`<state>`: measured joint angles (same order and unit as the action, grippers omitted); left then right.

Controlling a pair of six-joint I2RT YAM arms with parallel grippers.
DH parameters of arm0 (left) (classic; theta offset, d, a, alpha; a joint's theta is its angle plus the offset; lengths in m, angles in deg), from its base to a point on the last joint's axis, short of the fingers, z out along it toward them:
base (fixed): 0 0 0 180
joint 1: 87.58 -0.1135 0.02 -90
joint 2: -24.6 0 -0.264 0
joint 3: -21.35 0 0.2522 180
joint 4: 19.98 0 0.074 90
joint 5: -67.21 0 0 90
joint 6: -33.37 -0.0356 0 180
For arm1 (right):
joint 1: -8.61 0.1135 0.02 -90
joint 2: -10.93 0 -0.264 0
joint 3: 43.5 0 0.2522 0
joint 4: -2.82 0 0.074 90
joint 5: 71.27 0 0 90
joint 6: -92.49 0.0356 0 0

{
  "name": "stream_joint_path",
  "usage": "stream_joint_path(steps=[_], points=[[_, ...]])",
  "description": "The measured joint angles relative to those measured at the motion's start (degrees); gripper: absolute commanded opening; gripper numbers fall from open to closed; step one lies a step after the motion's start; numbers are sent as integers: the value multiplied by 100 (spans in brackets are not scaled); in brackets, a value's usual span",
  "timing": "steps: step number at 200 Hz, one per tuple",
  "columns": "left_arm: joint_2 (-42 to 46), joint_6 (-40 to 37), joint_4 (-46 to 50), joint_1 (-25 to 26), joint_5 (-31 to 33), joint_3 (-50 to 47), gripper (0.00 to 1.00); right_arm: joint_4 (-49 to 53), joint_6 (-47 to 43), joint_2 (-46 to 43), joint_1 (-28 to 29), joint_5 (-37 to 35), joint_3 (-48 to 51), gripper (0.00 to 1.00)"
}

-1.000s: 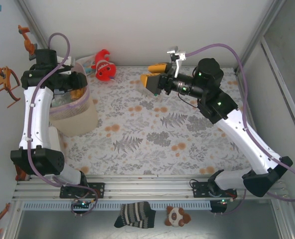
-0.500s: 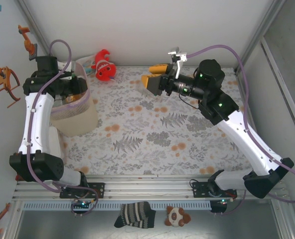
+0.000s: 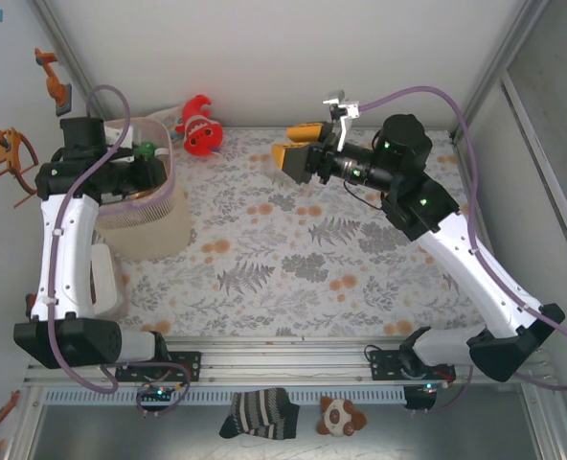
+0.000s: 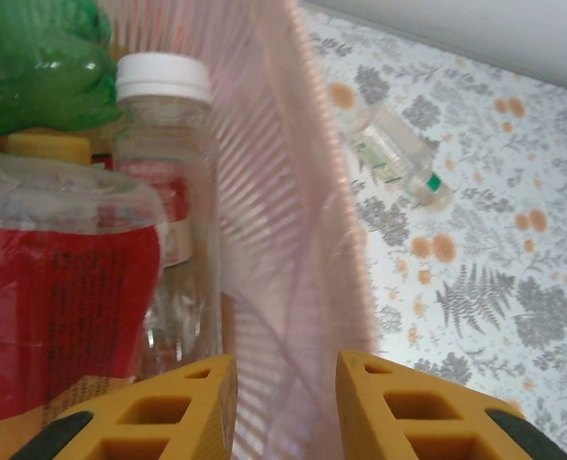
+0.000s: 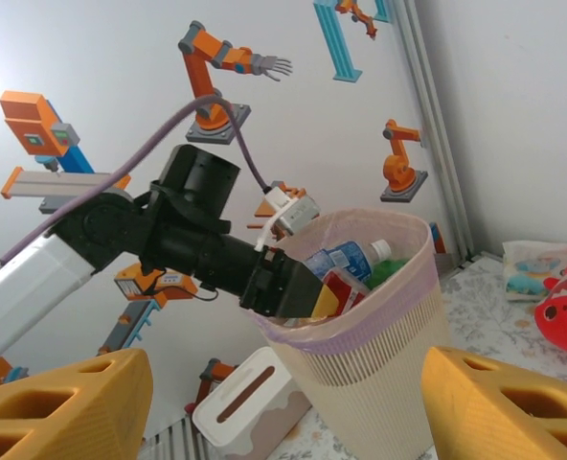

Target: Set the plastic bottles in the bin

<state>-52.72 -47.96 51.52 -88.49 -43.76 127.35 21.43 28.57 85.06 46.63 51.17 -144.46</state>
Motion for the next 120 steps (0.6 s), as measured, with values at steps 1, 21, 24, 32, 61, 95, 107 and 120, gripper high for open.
stream_joint_path(steps=[1, 21, 24, 32, 61, 95, 107, 120], points=[[4, 2, -2, 0, -9, 2, 32, 7, 0, 0, 0, -11, 0, 73], [157, 74, -94, 7, -247, 22, 32, 275, -44, 46, 0, -337, -72, 73], [184, 85, -114, 7, -280, 22, 32, 332, -48, 61, 0, -393, -96, 73], [258, 118, -175, 9, -369, 22, 32, 507, -76, 122, 0, -566, -173, 73], [570, 225, -483, 9, -793, 22, 33, 1102, -278, 479, -87, -1110, -420, 73], [931, 308, -837, 11, -1123, 17, 35, 1690, -640, 1038, -382, -1556, -566, 73], [1036, 317, -927, 11, -1172, 13, 35, 1888, -793, 1252, -481, -1687, -616, 73], [1132, 330, -997, 11, -1196, -7, 36, 2059, -981, 1506, -586, -1797, -684, 73]])
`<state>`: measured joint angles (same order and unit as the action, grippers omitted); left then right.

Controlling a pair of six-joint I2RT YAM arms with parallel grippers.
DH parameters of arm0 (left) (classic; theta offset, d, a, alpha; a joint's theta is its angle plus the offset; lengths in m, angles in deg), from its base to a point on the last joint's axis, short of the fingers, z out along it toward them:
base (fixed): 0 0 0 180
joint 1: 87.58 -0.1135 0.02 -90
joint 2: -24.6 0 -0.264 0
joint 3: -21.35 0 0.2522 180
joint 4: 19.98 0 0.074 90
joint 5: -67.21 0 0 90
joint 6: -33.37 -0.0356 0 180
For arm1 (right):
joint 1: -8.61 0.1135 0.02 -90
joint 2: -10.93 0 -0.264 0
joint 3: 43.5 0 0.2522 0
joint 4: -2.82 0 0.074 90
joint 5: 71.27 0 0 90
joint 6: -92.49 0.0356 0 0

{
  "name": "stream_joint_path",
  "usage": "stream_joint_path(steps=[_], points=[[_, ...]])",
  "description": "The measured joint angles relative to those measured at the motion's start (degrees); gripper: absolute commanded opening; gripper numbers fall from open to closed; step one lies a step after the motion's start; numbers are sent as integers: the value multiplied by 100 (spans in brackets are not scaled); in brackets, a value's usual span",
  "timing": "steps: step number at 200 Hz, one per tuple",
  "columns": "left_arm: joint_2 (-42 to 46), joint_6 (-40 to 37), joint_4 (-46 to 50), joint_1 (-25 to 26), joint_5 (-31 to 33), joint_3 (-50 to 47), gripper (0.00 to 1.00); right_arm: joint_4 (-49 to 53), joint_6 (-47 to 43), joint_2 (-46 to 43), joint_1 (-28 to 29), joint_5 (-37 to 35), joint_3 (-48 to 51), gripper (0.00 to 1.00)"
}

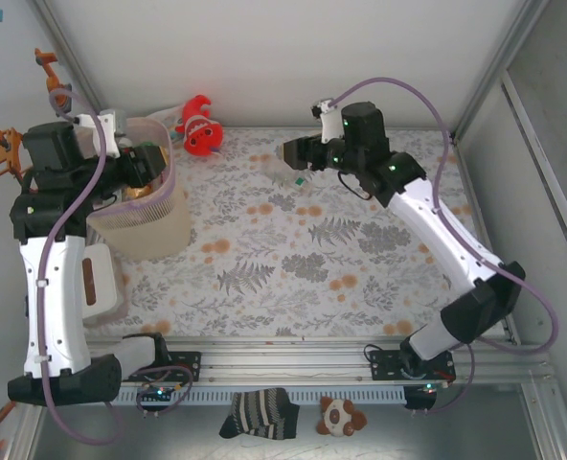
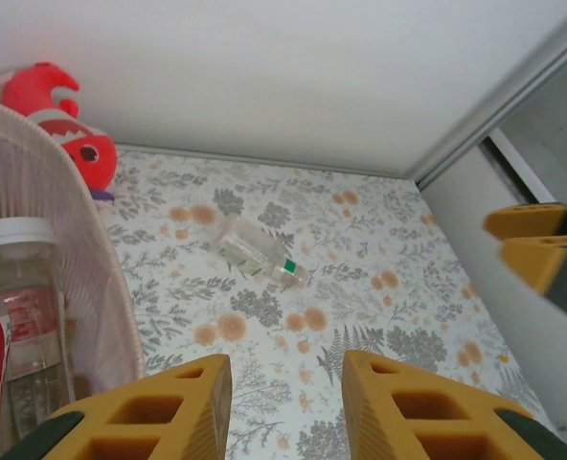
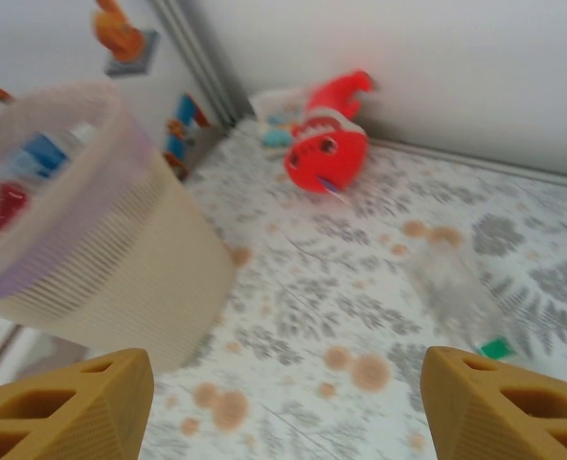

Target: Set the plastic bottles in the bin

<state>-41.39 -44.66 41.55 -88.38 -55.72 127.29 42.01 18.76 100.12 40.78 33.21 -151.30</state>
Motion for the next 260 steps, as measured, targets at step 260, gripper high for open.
stream_joint_path(steps=[260], points=[[-26, 313, -393, 2, -157, -557, 37, 1025, -3025, 4815, -584, -951, -2426, 67]])
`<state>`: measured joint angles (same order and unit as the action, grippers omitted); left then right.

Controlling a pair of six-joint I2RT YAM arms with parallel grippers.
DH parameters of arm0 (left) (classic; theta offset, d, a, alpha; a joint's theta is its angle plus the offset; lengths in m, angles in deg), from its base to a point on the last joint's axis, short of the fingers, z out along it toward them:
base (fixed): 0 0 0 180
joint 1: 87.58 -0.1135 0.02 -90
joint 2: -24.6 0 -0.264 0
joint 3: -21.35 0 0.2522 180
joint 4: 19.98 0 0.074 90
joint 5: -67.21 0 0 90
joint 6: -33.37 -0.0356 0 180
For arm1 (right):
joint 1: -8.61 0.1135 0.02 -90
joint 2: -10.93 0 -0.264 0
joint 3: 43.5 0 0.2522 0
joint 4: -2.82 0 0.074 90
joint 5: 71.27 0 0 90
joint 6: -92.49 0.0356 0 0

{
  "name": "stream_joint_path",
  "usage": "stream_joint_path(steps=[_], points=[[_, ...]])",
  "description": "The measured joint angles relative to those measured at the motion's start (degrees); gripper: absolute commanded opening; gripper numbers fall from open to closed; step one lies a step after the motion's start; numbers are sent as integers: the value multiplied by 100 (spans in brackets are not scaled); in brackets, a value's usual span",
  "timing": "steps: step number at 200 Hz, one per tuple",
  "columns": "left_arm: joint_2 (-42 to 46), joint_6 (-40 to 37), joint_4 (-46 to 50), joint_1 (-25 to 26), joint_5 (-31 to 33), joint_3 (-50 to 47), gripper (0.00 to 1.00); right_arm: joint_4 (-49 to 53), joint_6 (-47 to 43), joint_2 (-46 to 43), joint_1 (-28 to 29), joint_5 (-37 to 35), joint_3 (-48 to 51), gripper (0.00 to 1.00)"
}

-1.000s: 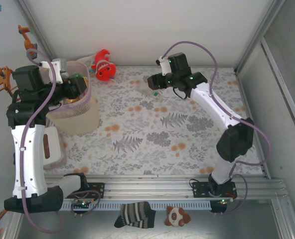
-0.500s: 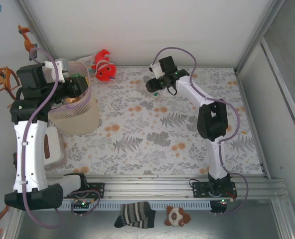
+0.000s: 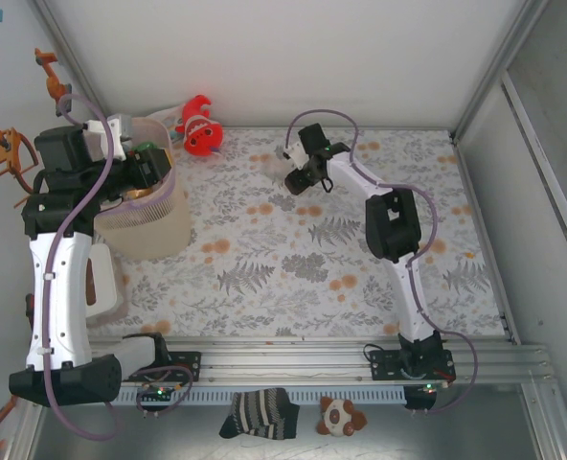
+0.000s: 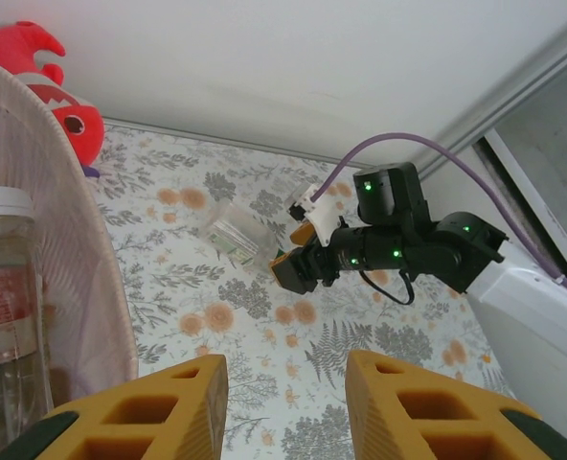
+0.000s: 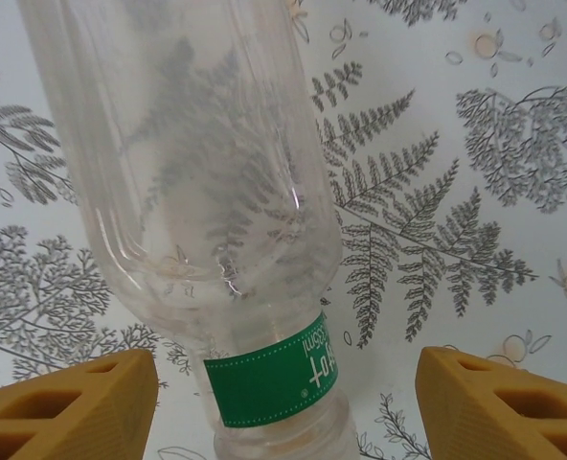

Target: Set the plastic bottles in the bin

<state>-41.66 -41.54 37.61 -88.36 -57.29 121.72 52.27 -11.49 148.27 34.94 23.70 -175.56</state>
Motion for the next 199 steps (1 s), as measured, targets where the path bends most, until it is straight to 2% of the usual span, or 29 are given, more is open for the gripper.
stream_joint_path(steps=[34, 64, 109, 147, 199], points=[[0, 39, -48, 0, -7, -15, 37, 127, -105, 315, 0, -2, -168, 61], [7, 87, -103, 0, -15, -83, 41, 219, -162, 435, 0, 46, -227, 47], [20, 216, -214, 0, -50, -166, 45, 295, -142, 367, -7, 98, -190, 33], [31, 439, -448, 0, -94, -221, 56, 358, 2, -229, -7, 267, 363, 28], [-2, 841, -745, 0, -138, -354, 64, 297, 332, -1725, 87, 579, 1038, 28]])
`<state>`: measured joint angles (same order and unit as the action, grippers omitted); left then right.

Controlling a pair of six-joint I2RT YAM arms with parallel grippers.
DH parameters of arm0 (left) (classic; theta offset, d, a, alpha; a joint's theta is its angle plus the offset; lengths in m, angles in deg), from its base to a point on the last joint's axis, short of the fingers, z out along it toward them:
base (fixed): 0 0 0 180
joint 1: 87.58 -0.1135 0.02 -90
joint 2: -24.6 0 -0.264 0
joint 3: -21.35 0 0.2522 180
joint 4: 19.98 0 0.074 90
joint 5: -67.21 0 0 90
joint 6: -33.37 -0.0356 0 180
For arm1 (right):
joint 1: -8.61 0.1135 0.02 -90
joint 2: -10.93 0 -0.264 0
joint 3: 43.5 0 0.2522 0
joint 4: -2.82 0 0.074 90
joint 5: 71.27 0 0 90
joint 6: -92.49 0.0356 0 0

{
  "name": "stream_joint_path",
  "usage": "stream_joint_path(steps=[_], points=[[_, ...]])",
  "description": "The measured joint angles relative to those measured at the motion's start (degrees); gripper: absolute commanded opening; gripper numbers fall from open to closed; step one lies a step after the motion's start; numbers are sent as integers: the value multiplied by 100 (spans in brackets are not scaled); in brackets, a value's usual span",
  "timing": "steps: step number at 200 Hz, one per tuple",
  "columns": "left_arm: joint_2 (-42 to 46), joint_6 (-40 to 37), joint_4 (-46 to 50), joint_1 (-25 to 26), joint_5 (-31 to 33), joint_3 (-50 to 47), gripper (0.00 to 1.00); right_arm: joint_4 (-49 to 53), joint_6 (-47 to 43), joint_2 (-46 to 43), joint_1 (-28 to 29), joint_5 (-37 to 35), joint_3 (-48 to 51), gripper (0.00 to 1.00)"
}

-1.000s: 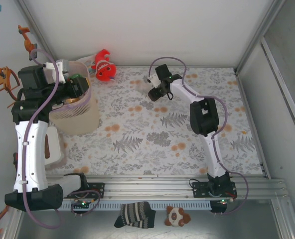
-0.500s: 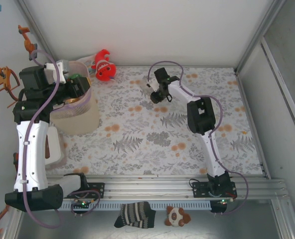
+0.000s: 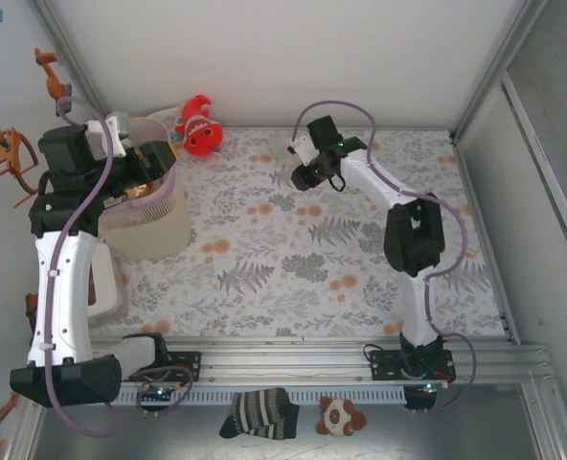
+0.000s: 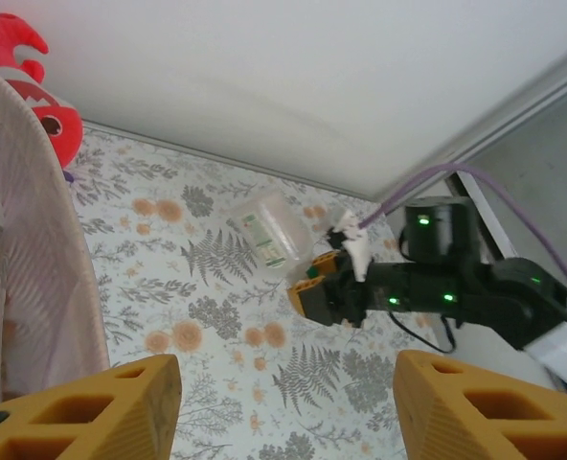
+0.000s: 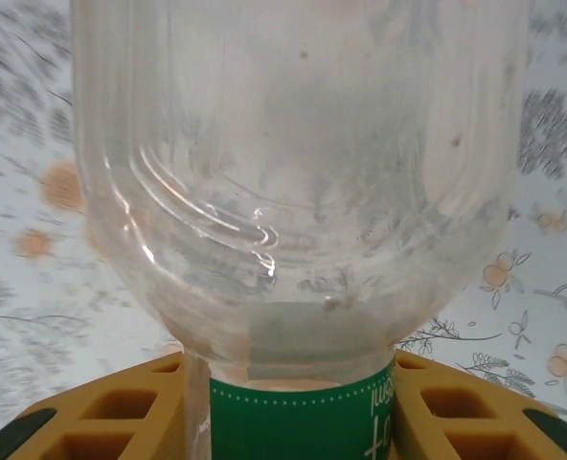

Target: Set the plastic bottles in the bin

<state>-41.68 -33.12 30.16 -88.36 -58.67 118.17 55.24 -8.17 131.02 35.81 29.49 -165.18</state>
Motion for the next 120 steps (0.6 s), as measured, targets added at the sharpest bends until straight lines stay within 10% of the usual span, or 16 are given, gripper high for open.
stream_joint_path(steps=[120], points=[[-356, 629, -365, 754, 2, 13, 91, -879, 1010, -2387, 723, 1340, 966, 28]])
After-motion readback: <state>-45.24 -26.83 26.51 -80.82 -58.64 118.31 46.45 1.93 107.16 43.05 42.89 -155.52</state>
